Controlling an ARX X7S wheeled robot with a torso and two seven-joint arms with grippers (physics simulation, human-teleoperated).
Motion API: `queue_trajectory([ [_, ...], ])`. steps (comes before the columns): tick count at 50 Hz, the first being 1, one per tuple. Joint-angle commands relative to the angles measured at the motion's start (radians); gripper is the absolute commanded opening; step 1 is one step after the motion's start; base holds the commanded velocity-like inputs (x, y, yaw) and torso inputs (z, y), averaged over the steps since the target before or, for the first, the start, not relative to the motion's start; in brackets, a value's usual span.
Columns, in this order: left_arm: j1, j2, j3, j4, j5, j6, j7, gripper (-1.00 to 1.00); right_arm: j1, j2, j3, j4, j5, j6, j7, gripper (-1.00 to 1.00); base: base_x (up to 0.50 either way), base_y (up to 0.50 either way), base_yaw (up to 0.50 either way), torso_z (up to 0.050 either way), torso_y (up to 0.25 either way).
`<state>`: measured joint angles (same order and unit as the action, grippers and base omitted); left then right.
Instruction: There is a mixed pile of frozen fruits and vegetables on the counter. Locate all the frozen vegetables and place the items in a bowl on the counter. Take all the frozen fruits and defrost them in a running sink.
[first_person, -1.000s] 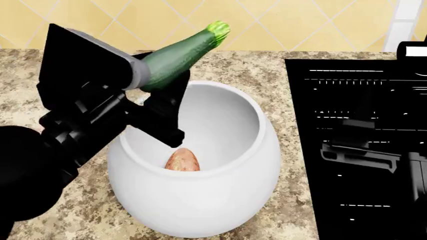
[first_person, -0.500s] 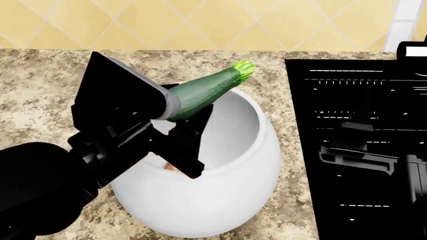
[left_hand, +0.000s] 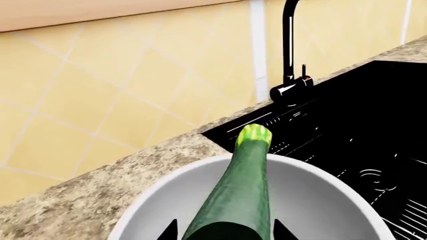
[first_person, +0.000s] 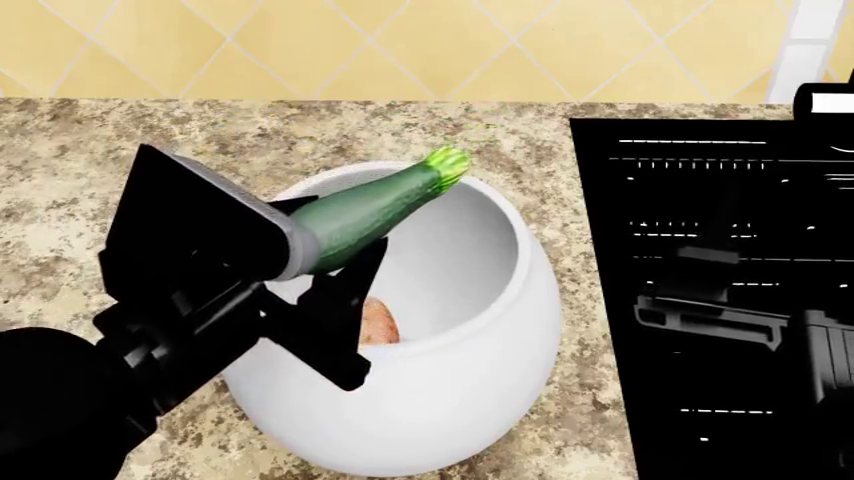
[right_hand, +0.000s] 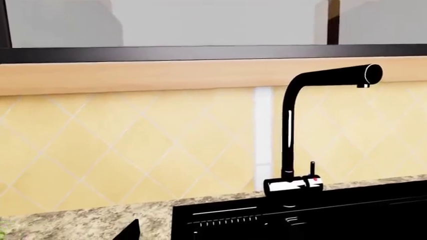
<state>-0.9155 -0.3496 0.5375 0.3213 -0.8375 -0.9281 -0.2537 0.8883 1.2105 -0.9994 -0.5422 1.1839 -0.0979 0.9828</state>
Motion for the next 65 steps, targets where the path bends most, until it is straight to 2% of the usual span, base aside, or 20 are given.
queue_trajectory([
  [1, 0.027, -0.021, 0.02, 0.011, 0.007, 0.008, -0.008, -1.0, -0.001, -0.006, 0.0, 0.003, 0.001, 0.005, -0.007, 1.0, 0.0, 0.0, 0.0, 0.0, 0.0],
  [9, 0.012, -0.008, 0.03, -0.028, 0.016, 0.014, 0.002, -1.0, 0.0, -0.012, -0.001, 0.008, 0.003, 0.012, -0.015, 1.0, 0.0, 0.0, 0.0, 0.0, 0.0],
  [10, 0.008, -0.009, 0.03, -0.028, 0.015, 0.011, 0.001, 1.0, 0.0, -0.013, 0.0, 0.01, 0.002, 0.01, -0.016, 1.0, 0.0, 0.0, 0.0, 0.0, 0.0],
  [22, -0.03, 0.005, 0.024, -0.028, -0.001, -0.007, -0.007, 1.0, -0.003, -0.016, 0.003, 0.012, 0.005, 0.007, -0.022, 1.0, 0.0, 0.0, 0.0, 0.0, 0.0],
  [41, -0.088, -0.023, -0.116, 0.086, -0.106, -0.063, -0.117, 1.0, -0.009, -0.02, 0.006, 0.011, 0.007, 0.003, -0.028, 1.0, 0.0, 0.0, 0.0, 0.0, 0.0],
  [50, 0.07, -0.1, -0.247, 0.197, -0.038, 0.02, -0.292, 1.0, 0.005, -0.032, 0.004, 0.006, -0.009, 0.03, -0.032, 1.0, 0.0, 0.0, 0.0, 0.0, 0.0],
  [53, 0.167, -0.134, -0.233, 0.187, 0.058, 0.104, -0.294, 1.0, 0.008, -0.028, 0.003, 0.003, -0.014, 0.038, -0.034, 1.0, 0.0, 0.0, 0.0, 0.0, 0.0],
  [55, 0.254, -0.16, -0.212, 0.19, 0.148, 0.135, -0.352, 1.0, 0.01, -0.025, 0.004, 0.0, -0.019, 0.041, -0.026, 1.0, 0.0, 0.0, 0.0, 0.0, 0.0],
  [58, 0.334, -0.164, -0.246, 0.216, 0.156, 0.197, -0.365, 1.0, 0.009, -0.031, 0.002, 0.007, -0.028, 0.046, -0.024, 1.0, 0.0, 0.0, 0.0, 0.0, 0.0],
  [65, 0.385, -0.2, -0.275, 0.215, 0.179, 0.23, -0.376, 1.0, 0.015, -0.034, -0.001, 0.007, -0.027, 0.068, -0.019, 1.0, 0.0, 0.0, 0.0, 0.0, 0.0],
])
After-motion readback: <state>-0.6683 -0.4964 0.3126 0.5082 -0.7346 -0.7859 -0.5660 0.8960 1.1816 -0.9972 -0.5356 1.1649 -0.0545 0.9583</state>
